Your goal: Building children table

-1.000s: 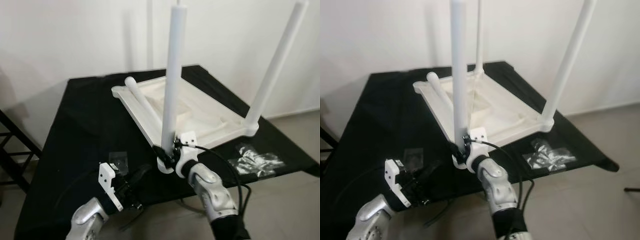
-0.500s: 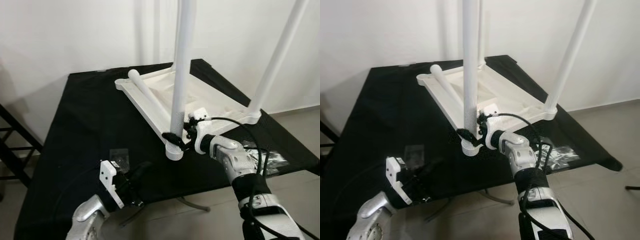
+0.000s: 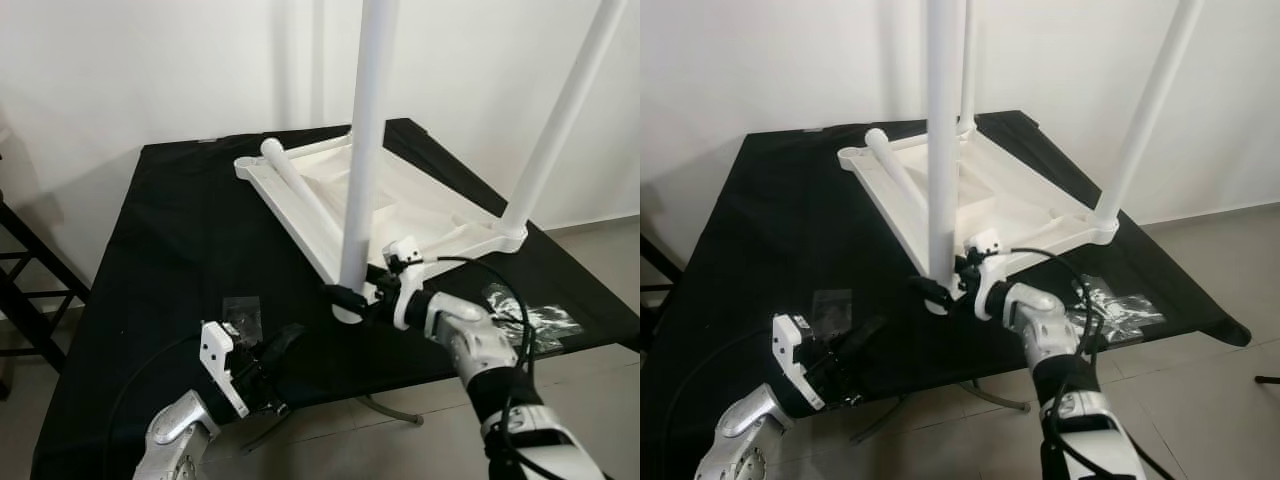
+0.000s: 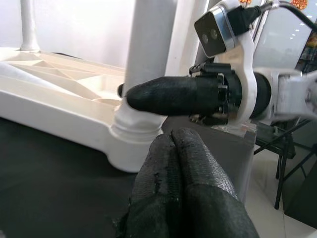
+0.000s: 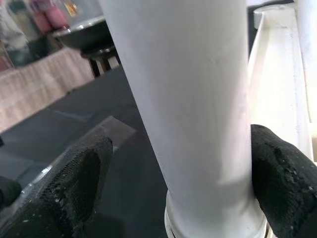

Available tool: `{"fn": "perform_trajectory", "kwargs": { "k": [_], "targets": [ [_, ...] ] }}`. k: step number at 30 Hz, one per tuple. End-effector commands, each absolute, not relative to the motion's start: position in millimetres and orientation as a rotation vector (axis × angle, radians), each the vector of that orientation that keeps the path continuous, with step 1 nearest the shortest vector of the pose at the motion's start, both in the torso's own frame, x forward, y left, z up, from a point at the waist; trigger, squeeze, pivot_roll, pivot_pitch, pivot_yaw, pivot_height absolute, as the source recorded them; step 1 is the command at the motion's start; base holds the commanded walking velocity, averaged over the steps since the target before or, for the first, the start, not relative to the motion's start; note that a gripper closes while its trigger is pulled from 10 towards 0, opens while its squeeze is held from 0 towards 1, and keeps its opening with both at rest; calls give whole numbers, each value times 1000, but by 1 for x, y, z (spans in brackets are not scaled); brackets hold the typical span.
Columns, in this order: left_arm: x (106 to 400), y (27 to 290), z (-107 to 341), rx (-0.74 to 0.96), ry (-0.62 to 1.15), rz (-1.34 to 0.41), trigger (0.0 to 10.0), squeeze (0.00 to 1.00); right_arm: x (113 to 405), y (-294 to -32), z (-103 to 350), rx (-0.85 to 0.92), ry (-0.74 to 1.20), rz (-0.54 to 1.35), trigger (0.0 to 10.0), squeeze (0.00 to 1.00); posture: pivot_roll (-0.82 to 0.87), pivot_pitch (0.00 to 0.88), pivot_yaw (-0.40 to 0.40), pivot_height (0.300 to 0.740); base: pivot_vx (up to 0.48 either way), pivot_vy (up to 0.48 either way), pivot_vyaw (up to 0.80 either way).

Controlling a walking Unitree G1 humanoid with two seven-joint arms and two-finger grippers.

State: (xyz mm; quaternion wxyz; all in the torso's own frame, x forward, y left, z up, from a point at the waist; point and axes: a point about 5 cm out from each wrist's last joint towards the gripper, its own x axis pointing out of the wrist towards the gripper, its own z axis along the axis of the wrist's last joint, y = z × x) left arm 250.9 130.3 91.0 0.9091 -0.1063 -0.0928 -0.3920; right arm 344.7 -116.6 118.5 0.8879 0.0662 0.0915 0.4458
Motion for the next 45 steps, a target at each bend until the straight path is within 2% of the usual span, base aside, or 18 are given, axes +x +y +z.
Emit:
{"fn": "perform_trajectory", "kwargs": {
  "k": [1, 5, 7, 9, 22, 25, 29, 31, 36, 37, 38, 45],
  "targets": [
    [249, 133, 86, -217, -172, -804, 10000, 0, 331, -101, 89, 138, 288, 953, 10000, 0, 12, 0, -4, 740, 0, 0, 0],
    [249, 133, 86, -217, -171, -805, 10000, 0, 333, -100, 90, 148, 259, 920, 10000, 0, 14, 0, -7, 740, 0, 0, 0],
    [248, 136, 85, -219, -167, -805, 10000, 0, 344, -109, 99, 139, 173, 766, 10000, 0, 4, 0, 3, 740, 0, 0, 0],
    [248, 136, 85, -219, -166, -805, 10000, 0, 344, -109, 99, 121, 170, 758, 10000, 0, 3, 0, 4, 740, 0, 0, 0],
    [248, 138, 84, -213, -158, -810, 10000, 0, 346, -101, 103, -2, 127, 794, 10000, 0, 18, 0, 9, 740, 0, 0, 0],
    [249, 138, 85, -203, -160, -807, 10000, 0, 360, -101, 130, -45, 58, 853, 10000, 0, 28, 0, 10, 740, 0, 0, 0],
    [249, 138, 85, -201, -162, -805, 10000, 0, 363, -102, 138, -56, 42, 872, 10000, 0, 28, 0, 10, 740, 0, 0, 0],
    [249, 137, 86, -199, -165, -801, 10000, 0, 373, -109, 161, -124, 22, 949, 10000, 0, 41, 0, 0, 740, 0, 0, 0],
    [249, 137, 86, -199, -166, -801, 10000, 0, 375, -110, 165, -142, 22, 962, 10000, 0, 42, 0, -1, 740, 0, 0, 0],
    [249, 136, 86, -199, -167, -800, 10000, 0, 375, -110, 168, -152, 26, 992, 1647, 0, 44, 0, -3, 740, 0, 0, 0],
    [249, 136, 86, -199, -168, -800, 10000, 0, 376, -112, 170, -166, 34, 1016, 0, 0, 46, 0, -4, 740, 0, 0, 0],
    [250, 134, 86, -198, -171, -798, 10000, 0, 379, -121, 174, -200, 67, 1042, 0, 0, 40, 0, -10, 740, 0, 0, 0]
  ]
}}
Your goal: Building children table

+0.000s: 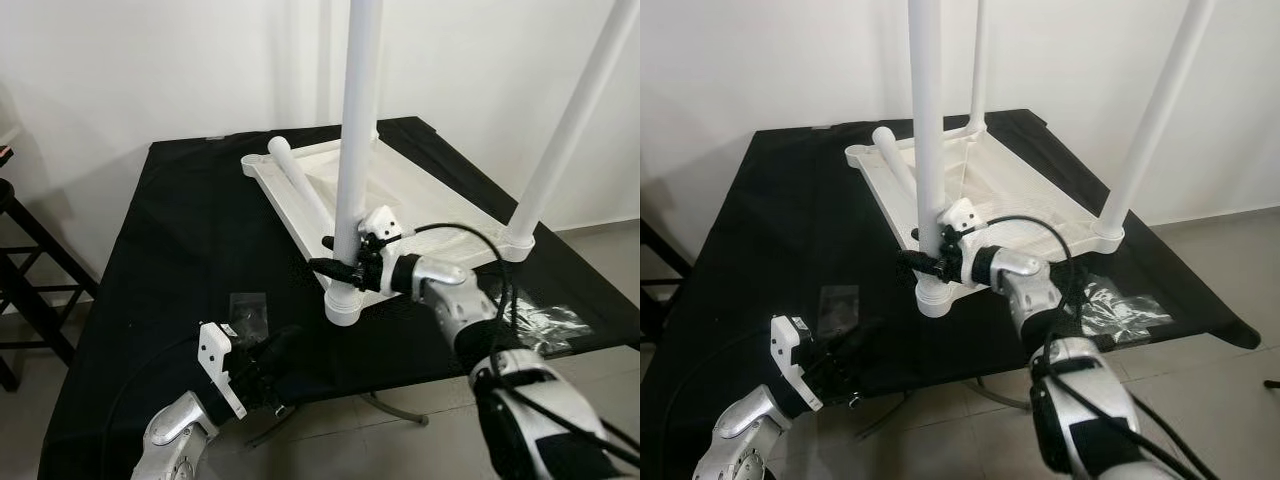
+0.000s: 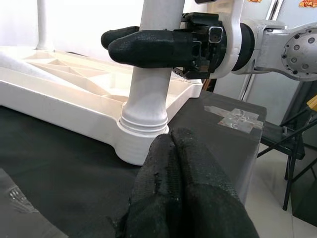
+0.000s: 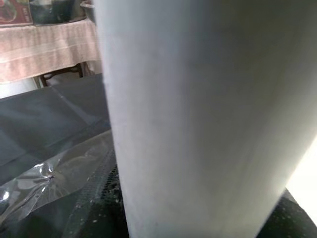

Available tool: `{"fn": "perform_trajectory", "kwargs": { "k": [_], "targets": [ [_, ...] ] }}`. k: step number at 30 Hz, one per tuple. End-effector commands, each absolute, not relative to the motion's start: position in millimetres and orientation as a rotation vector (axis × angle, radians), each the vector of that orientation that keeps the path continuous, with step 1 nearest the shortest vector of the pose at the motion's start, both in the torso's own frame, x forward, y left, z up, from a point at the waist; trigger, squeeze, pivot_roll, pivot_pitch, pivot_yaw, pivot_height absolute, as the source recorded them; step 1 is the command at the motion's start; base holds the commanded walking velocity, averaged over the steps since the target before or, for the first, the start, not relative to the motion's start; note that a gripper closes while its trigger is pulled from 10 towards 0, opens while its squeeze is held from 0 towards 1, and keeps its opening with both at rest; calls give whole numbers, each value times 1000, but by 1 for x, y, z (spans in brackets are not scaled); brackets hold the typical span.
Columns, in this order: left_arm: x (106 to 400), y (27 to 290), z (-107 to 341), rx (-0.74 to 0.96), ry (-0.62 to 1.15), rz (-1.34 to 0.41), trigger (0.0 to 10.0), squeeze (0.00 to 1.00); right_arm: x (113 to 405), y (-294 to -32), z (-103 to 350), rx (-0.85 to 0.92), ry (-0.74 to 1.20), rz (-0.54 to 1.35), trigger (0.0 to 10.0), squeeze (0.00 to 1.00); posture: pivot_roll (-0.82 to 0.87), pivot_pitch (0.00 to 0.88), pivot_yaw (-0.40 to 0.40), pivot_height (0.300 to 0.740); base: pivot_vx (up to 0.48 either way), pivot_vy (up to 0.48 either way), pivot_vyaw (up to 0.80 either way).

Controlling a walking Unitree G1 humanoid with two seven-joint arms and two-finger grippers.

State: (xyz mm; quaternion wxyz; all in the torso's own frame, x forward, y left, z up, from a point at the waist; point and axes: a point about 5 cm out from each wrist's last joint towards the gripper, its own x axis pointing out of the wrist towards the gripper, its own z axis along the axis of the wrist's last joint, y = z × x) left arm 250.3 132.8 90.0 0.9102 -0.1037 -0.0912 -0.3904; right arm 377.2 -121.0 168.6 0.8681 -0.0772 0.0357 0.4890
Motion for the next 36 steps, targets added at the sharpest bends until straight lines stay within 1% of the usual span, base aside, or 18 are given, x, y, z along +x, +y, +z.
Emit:
{"fn": "perform_trajectory", "kwargs": {
  "k": [1, 8, 9, 10, 11, 12, 13, 14, 15, 17, 26, 27, 28, 32, 33, 34, 35, 36],
  "targets": [
    [250, 134, 86, -200, -173, -797, 10000, 0, 378, -123, 172, -203, 71, 1042, 0, 0, 34, 0, -9, 740, 0, 0, 0],
    [250, 133, 86, -206, -176, -796, 10000, 0, 374, -127, 163, -203, 84, 1025, 0, 0, 12, 0, -7, 740, 0, 0, 0],
    [249, 134, 87, -209, -177, -795, 10000, 0, 372, -123, 147, -188, 98, 888, 0, 0, 5, 0, -7, 740, 0, 0, 0],
    [249, 134, 87, -209, -177, -795, 10000, 0, 372, -123, 147, -188, 98, 888, 0, 0, 5, 0, -7, 740, 0, 0, 0],
    [249, 135, 87, -214, -177, -797, 10000, 0, 363, -115, 124, -112, 107, 634, 0, 0, -8, 0, 0, 740, 0, 0, 0],
    [249, 135, 87, -214, -177, -797, 10000, 0, 363, -115, 124, -112, 107, 634, 0, 0, -8, 0, 0, 740, 0, 0, 0],
    [248, 136, 87, -219, -176, -799, 10000, 0, 339, -98, 92, -93, 164, 506, 0, 0, -18, 0, 16, 740, 0, 0, 0],
    [248, 136, 87, -219, -176, -799, 10000, 0, 339, -98, 92, -93, 164, 506, 0, 0, -18, 0, 16, 740, 0, 0, 0],
    [248, 137, 87, -222, -173, -802, 10000, 0, 326, -82, 91, -167, 111, 507, 0, 0, -34, 0, 22, 740, 0, 0, 0],
    [249, 137, 87, -225, -173, -802, 10000, 0, 327, -76, 94, -130, 103, 497, 0, 0, -21, 0, 9, 740, 0, 0, 0],
    [249, 137, 88, -221, -181, -778, 10000, 0, 336, -71, 104, -113, 85, 498, 0, 0, -11, 0, 7, 740, 0, 0, 0],
    [249, 137, 87, -223, -178, -788, 10000, 0, 338, -70, 108, -92, 82, 504, 10000, 0, -13, 0, 8, 740, 0, 0, 0],
    [250, 136, 87, -226, -174, -796, 10000, 0, 341, -65, 119, -53, 43, 603, 10000, 1000, -12, 0, 10, 740, 0, 0, 0],
    [250, 135, 87, -225, -175, -797, 10000, 0, 337, -59, 133, -26, 18, 681, 10000, 1000, -8, 0, 11, 740, 0, 0, 0],
    [251, 135, 87, -225, -176, -796, 10000, 0, 337, -58, 141, -36, 21, 785, 10000, 1000, -11, 0, 14, 740, 0, 0, 0],
    [251, 135, 87, -225, -176, -796, 10000, 0, 340, -61, 151, -42, 20, 879, 10000, 0, -11, 0, 14, 740, 0, 0, 0],
    [251, 135, 87, -225, -176, -796, 10000, 0, 340, -61, 151, -42, 20, 879, 10000, 0, -11, 0, 14, 740, 0, 0, 0],
    [251, 135, 87, -225, -176, -796, 10000, 0, 343, -65, 157, -47, 19, 940, 10000, 0, -5, 0, 10, 740, 0, 0, 0]
  ]
}}
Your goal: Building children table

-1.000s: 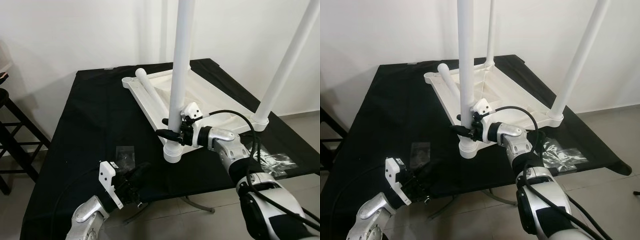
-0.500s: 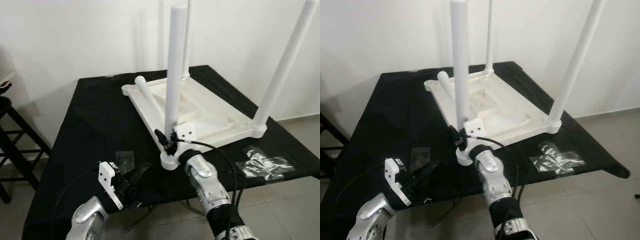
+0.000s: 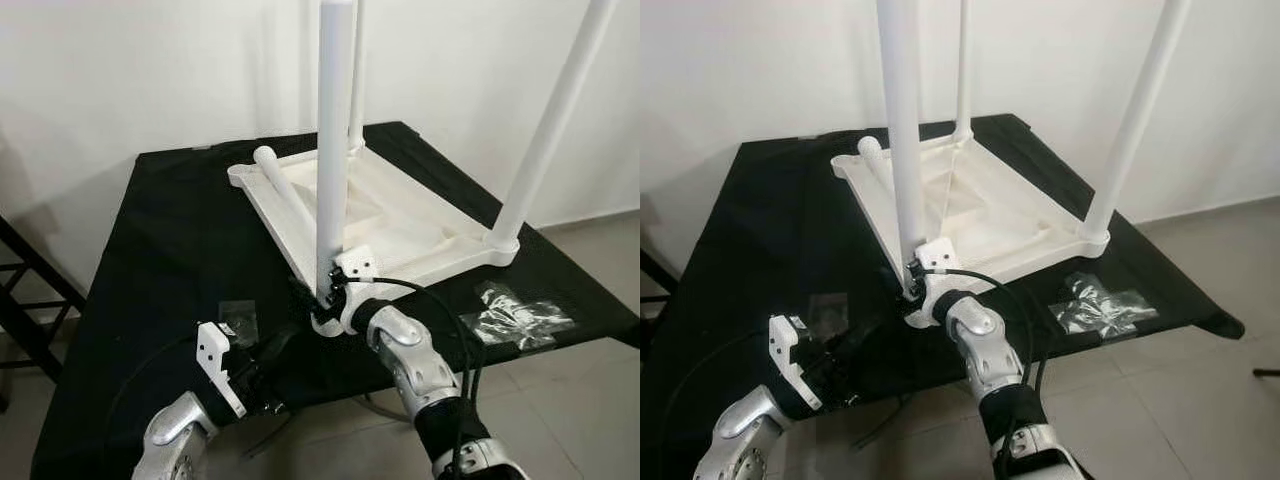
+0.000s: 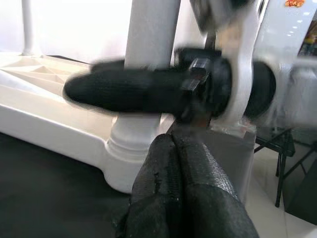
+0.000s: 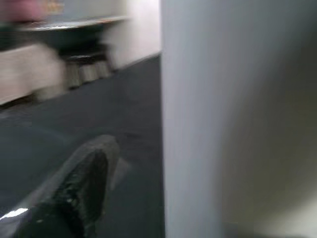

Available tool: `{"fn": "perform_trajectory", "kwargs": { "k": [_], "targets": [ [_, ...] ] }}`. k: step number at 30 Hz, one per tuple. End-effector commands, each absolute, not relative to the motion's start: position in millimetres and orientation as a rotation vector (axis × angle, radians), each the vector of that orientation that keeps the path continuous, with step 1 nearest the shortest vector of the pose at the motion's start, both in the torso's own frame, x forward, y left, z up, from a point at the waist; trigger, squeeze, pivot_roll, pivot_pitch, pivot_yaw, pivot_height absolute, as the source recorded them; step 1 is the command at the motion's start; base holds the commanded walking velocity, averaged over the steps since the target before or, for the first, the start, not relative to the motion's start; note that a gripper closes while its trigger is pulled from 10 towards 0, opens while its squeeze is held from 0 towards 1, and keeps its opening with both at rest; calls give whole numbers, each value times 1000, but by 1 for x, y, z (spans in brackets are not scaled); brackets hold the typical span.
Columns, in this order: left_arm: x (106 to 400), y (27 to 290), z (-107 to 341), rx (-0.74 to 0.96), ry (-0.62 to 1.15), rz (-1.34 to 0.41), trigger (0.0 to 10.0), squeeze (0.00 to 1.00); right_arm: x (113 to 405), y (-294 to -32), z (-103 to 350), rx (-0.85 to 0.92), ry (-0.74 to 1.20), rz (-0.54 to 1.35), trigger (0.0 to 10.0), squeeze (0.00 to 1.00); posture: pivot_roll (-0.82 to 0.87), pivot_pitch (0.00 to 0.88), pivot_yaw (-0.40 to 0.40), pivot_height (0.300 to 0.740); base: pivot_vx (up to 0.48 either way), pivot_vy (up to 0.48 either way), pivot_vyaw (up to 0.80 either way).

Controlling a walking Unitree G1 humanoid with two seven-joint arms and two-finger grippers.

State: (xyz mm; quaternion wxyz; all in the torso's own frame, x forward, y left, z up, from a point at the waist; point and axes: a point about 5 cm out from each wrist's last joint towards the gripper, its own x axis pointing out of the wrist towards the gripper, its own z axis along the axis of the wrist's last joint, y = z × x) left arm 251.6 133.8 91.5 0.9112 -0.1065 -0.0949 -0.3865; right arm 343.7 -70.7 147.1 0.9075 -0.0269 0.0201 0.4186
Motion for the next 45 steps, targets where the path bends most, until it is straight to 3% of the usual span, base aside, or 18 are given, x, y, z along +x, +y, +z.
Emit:
{"fn": "perform_trajectory", "kwargs": {
  "k": [1, 9, 17, 18, 30, 31, 33, 34, 35, 36, 37, 39, 40, 45],
  "targets": [
    [251, 134, 87, -225, -176, -796, 10000, 0, 349, -73, 162, -88, 17, 990, 10000, 0, -3, 0, 8, 740, 0, 0, 0],
    [251, 134, 87, -219, -174, -794, 10000, 0, 371, -113, 177, -191, 93, 1115, 10000, 0, 32, 0, -3, 740, 0, 0, 0],
    [250, 135, 86, -210, -170, -796, 10000, 0, 374, -123, 183, -175, 154, 1186, 10000, 0, 43, 0, -4, 740, 0, 0, 0],
    [250, 135, 86, -209, -168, -797, 10000, 0, 375, -125, 185, -167, 160, 1192, 0, 0, 49, 0, -4, 740, 0, 0, 0],
    [248, 135, 84, -211, -160, -806, 10000, 0, 374, -135, 176, -164, 177, 1172, 0, 0, 38, 0, 5, 740, 0, 0, 0],
    [248, 134, 84, -212, -161, -807, 10000, 0, 373, -141, 172, -172, 174, 1138, 0, 0, 35, 0, 6, 740, 0, 0, 0],
    [245, 136, 85, -214, -164, -807, 10000, 0, 368, -146, 143, -149, 205, 883, 0, 0, 19, 0, -4, 740, 0, 0, 0],
    [245, 136, 85, -214, -164, -807, 10000, 0, 368, -146, 143, -149, 205, 883, 0, 0, 19, 0, -4, 740, 0, 0, 0],
    [244, 137, 85, -215, -164, -807, 10000, 0, 366, -145, 127, -150, 206, 648, 0, 0, 18, 0, -1, 740, 0, 0, 0],
    [244, 137, 85, -215, -164, -807, 10000, 0, 366, -145, 127, -150, 206, 648, 0, 0, 18, 0, -1, 740, 0, 0, 0],
    [244, 138, 85, -218, -164, -807, 10000, 0, 349, -136, 100, -34, 262, 424, 0, 0, 12, 0, 16, 740, 0, 0, 0],
    [244, 138, 85, -218, -164, -807, 10000, 0, 349, -136, 100, -34, 262, 424, 0, 0, 12, 0, 16, 740, 0, 0, 0],
    [245, 139, 85, -220, -160, -808, 10000, 0, 328, -119, 81, -30, 304, 363, 0, 0, -3, 0, 33, 740, 0, 0, 0],
    [246, 138, 85, -228, -152, -824, 10000, 0, 326, -106, 83, -47, 290, 353, 0, 0, 13, 0, 10, 740, 0, 0, 0]
  ]
}}
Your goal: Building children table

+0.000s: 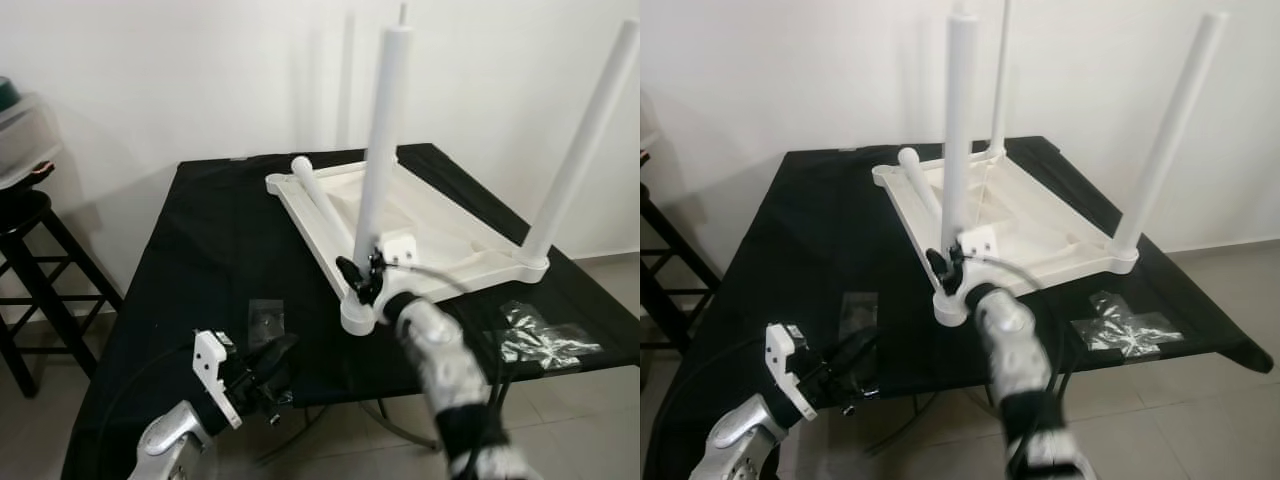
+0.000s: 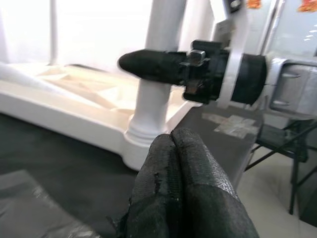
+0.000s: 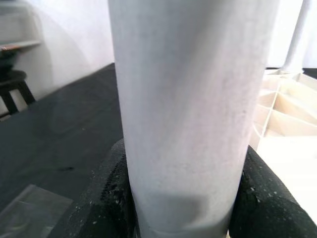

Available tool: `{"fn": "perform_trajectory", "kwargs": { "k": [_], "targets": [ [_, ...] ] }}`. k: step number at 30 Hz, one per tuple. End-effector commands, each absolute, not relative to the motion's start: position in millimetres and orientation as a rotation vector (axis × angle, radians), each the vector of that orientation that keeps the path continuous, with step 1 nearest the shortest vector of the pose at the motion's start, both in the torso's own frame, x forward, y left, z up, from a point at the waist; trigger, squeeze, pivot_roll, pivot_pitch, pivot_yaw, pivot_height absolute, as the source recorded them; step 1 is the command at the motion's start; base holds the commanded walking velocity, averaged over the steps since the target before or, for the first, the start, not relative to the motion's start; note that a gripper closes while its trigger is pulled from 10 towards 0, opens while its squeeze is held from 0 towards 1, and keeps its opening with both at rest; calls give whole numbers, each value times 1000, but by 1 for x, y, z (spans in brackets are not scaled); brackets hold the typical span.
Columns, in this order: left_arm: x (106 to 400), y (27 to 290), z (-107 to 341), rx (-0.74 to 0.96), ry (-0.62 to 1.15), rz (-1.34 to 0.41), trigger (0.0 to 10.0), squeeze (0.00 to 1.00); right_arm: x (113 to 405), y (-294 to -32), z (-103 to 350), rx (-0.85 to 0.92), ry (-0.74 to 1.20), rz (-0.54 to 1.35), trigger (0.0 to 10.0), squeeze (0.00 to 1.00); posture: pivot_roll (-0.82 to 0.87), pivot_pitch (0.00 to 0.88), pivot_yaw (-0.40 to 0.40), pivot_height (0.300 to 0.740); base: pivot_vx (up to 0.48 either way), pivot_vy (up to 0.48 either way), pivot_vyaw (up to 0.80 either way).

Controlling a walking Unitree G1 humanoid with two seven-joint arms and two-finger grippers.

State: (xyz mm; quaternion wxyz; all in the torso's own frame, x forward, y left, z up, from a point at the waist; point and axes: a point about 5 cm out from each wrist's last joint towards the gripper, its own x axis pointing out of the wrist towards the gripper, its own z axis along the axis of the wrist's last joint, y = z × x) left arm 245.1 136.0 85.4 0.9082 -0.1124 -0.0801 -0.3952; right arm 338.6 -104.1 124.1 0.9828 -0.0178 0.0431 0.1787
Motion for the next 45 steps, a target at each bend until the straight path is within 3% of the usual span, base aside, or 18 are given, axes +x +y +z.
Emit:
{"fn": "perform_trajectory", "kwargs": {
  "k": [1, 6, 7, 8, 9, 10, 11, 15, 17, 21, 25, 34, 35, 45],
  "targets": [
    [246, 138, 85, -227, -155, -819, 10000, 0, 331, -103, 88, -71, 268, 371, 0, 0, 12, 0, 21, 740, 0, 0, 0],
    [246, 138, 85, -224, -158, -813, 10000, 0, 336, -102, 92, -71, 260, 369, 0, 0, 14, 0, 18, 740, 0, 0, 0],
    [246, 139, 85, -221, -160, -810, 10000, 0, 338, -100, 96, -76, 253, 364, 10000, 0, 12, 0, 19, 740, 0, 0, 0],
    [246, 139, 85, -221, -160, -810, 10000, 0, 338, -100, 96, -76, 253, 364, 10000, 0, 12, 0, 19, 740, 0, 0, 0],
    [247, 138, 85, -221, -159, -811, 10000, 0, 344, -101, 107, -82, 215, 357, 10000, 1000, 10, 0, 25, 740, 0, 0, 0],
    [247, 138, 85, -222, -158, -813, 10000, 0, 348, -101, 116, -77, 188, 361, 10000, 1000, 10, 0, 25, 740, 0, 0, 0],
    [247, 137, 86, -222, -158, -816, 10000, 0, 355, -103, 130, -57, 151, 376, 10000, 0, 12, 0, 19, 740, 0, 0, 0],
    [248, 136, 86, -223, -158, -818, 10000, 0, 364, -104, 159, 10, 83, 521, 10000, 0, 15, 0, 18, 740, 0, 0, 0],
    [249, 135, 86, -221, -160, -817, 10000, 0, 364, -103, 171, -63, 60, 717, 10000, 0, 18, 0, 13, 740, 0, 0, 0],
    [250, 135, 85, -220, -162, -815, 10000, 0, 366, -115, 179, -204, 74, 939, 10000, 0, 22, 0, 5, 740, 0, 0, 0],
    [250, 134, 85, -218, -163, -815, 10000, 0, 373, -127, 191, -288, 91, 1051, 10000, 0, 30, 0, 3, 740, 0, 0, 0],
    [250, 133, 85, -208, -166, -813, 10000, 0, 385, -133, 209, -272, 111, 1070, 9922, 0, 38, 0, -8, 740, 0, 0, 0],
    [250, 133, 85, -208, -168, -812, 10000, 0, 386, -134, 208, -257, 129, 1068, 0, 0, 39, 0, -10, 740, 0, 0, 0],
    [249, 131, 86, -216, -170, -811, 10000, 0, 378, -138, 191, -204, 168, 1134, 0, 0, 31, 0, -6, 740, 0, 0, 0]
  ]
}}
